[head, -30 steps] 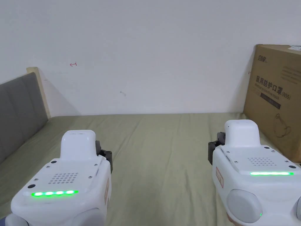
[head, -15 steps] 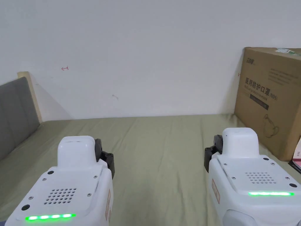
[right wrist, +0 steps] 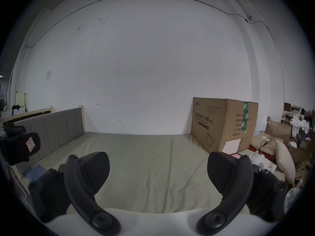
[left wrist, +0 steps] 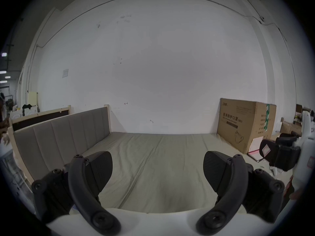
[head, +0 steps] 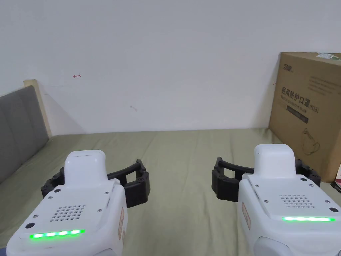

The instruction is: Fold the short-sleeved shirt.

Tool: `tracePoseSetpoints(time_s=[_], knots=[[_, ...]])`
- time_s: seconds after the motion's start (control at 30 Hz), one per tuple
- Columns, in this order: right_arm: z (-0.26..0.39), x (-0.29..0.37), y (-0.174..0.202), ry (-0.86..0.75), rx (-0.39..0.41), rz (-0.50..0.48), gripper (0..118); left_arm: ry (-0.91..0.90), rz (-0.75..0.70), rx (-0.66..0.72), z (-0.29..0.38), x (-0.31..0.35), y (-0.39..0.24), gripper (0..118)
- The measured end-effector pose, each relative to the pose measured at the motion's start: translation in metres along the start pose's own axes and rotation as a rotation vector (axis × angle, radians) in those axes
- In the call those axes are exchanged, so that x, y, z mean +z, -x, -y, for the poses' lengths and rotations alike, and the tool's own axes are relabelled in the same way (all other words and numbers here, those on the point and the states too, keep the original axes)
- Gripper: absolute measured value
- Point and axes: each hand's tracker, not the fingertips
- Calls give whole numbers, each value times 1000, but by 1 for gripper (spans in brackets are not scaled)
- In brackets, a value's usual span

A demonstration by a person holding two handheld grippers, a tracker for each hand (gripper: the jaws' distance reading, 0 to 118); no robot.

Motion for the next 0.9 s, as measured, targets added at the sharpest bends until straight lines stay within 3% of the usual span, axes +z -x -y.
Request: tracePoseSetpoints(time_s=[0.23,0.33,0.5,0.67,0.8,0.9], knots=[[0,-7,-8,46,-75,-35,114,15,20,-12,-1,1,0,110],[0,-7,-8,39,-63,-12,114,41,58,19,-4,1,1,110],[-1,-8,-10,38,-64,-5,114,-4,17,-69,3,4,-10,110],[2,-9,-8,45,-42,34,114,19,112,-68,2,5,-13,111],[3,-8,-9,41,-40,29,114,54,21,-77,3,-4,-18,112],[4,-8,-8,40,-26,36,114,57,48,-58,5,-6,-16,113]])
